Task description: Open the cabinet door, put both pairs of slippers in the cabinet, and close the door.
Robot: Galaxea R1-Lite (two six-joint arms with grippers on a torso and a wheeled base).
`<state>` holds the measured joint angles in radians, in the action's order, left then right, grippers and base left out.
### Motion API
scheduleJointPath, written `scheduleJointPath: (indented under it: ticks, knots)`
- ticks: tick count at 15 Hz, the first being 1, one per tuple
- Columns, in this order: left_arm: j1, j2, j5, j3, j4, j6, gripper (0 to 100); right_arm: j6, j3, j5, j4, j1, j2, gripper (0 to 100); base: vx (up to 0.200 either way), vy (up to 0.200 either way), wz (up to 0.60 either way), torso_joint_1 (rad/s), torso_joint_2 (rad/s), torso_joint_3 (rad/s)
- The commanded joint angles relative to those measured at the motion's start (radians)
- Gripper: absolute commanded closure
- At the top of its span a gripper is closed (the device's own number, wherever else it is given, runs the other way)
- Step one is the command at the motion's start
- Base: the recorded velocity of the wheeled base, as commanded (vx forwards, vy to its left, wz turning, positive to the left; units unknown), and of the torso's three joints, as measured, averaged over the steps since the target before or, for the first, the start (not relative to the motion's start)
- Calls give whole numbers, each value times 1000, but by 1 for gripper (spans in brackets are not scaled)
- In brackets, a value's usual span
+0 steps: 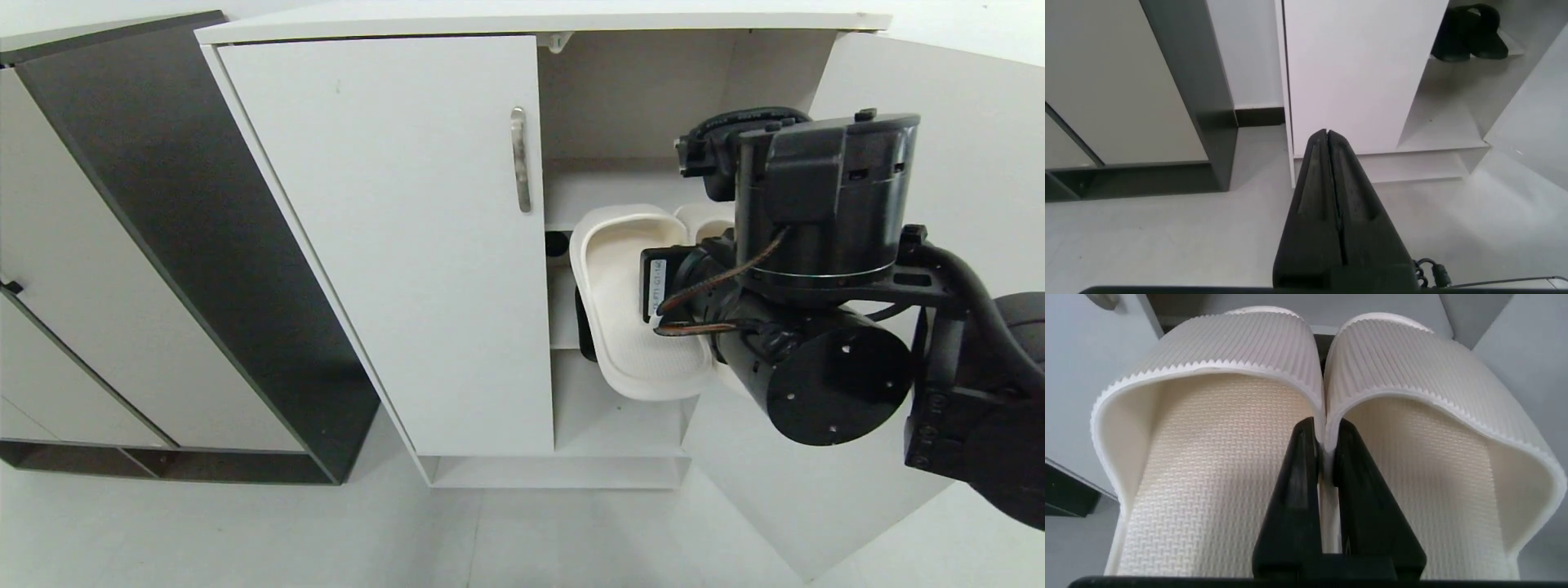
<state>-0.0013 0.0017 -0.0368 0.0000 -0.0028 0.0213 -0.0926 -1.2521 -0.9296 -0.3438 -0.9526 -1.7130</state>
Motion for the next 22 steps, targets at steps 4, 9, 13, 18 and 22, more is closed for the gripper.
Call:
scheduleJointPath:
  ticks: [4, 9, 13, 18, 22]
  knots:
    - [0, 0, 0, 0, 1, 0, 100, -1, 14, 0, 0, 12, -4, 100, 200, 0, 0, 5, 4, 2]
    - [0, 0, 0, 0, 0, 0, 100, 1, 10, 9, -27, 46, -34, 100, 200, 0, 0, 3, 4, 0]
    - [0, 0, 0, 0, 0, -1, 100, 5, 5, 31, -110, 74, -83, 100, 100, 0, 0, 1, 1, 1]
    - [0, 0, 0, 0, 0, -1, 100, 25, -67, 74, -118, 110, -132, 100, 0, 0, 0, 0, 0, 0]
    - [0, 0, 0, 0, 0, -1, 100, 59, -202, 113, -112, 179, -217, 100, 0, 0, 0, 0, 0, 0]
